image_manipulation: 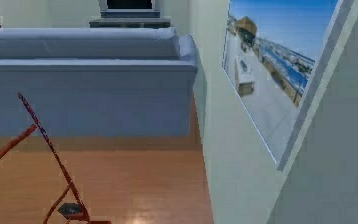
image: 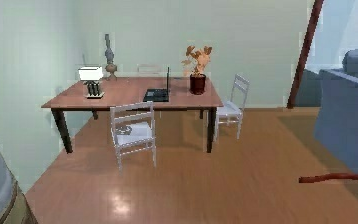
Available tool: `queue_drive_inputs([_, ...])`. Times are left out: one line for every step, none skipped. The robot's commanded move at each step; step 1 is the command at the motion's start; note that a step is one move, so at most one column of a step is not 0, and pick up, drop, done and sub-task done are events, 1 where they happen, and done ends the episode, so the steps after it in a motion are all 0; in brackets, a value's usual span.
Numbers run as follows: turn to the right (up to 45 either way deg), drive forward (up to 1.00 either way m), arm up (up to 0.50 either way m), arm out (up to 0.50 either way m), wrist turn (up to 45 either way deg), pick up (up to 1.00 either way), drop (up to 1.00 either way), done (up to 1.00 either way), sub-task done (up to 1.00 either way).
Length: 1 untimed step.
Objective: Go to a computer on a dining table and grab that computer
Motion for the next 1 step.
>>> queue_drive_inputs([-6.0, 0.0, 0.0, 0.0, 0.0, 0.0, 0.0, 0.0, 0.0])
